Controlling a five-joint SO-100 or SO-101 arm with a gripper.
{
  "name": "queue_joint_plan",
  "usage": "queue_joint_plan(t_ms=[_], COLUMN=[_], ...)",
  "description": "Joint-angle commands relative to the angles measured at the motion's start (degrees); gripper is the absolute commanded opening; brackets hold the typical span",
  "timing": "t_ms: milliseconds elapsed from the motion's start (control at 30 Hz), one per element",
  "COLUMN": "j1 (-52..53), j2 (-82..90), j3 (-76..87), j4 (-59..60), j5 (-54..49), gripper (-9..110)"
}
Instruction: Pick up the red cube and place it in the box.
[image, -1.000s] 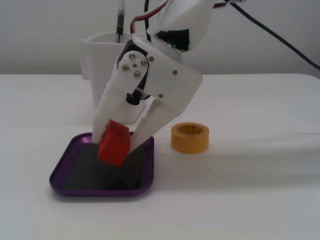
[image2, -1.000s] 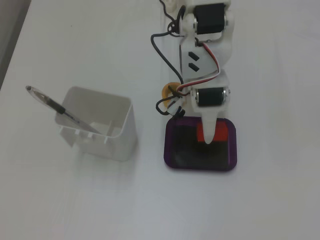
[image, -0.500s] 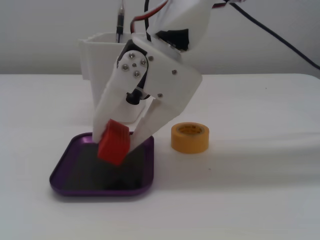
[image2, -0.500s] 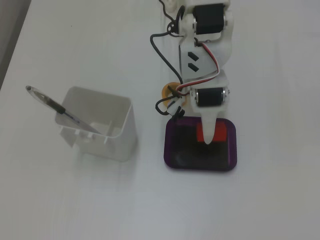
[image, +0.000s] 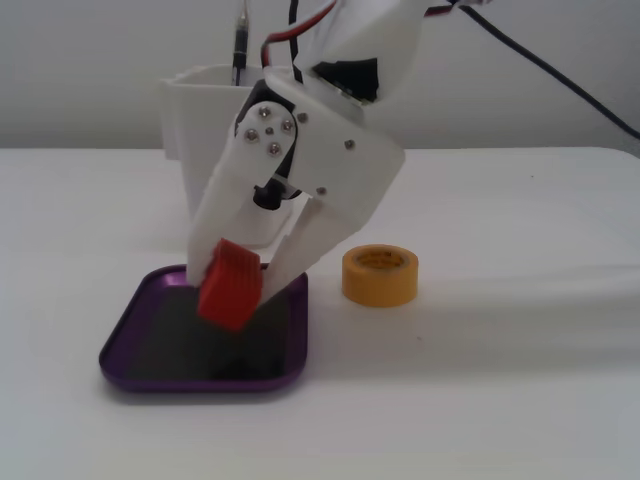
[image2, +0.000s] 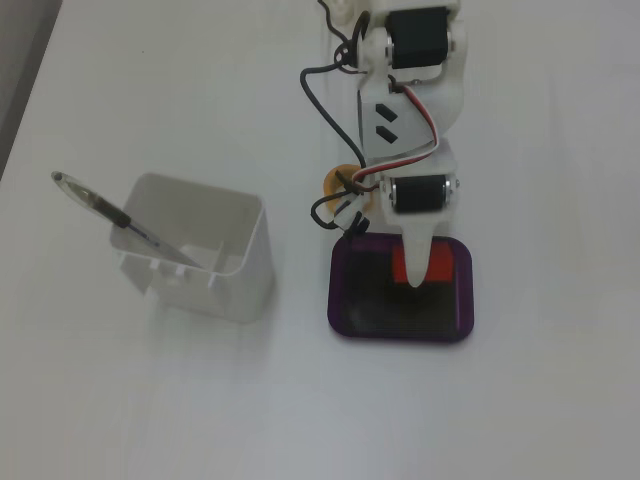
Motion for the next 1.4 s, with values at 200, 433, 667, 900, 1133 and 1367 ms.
queue_joint_plan(t_ms=[200,433,667,900,1133,1367], j1=[-0.5,-0.8,-1.0,-4.9,-6.2,-5.7], j2=[1.6,2.9,16.4,38.3,59.6,79.5], j3=[-1.8,-5.7,-12.0,-8.4,5.5,27.4], j4=[3.0,11.2,23.8,32.8,35.5,34.8], j5=[0.5,0.4,0.6,0.4,-0.1,-0.1], gripper=[13,13,13,13,13,13])
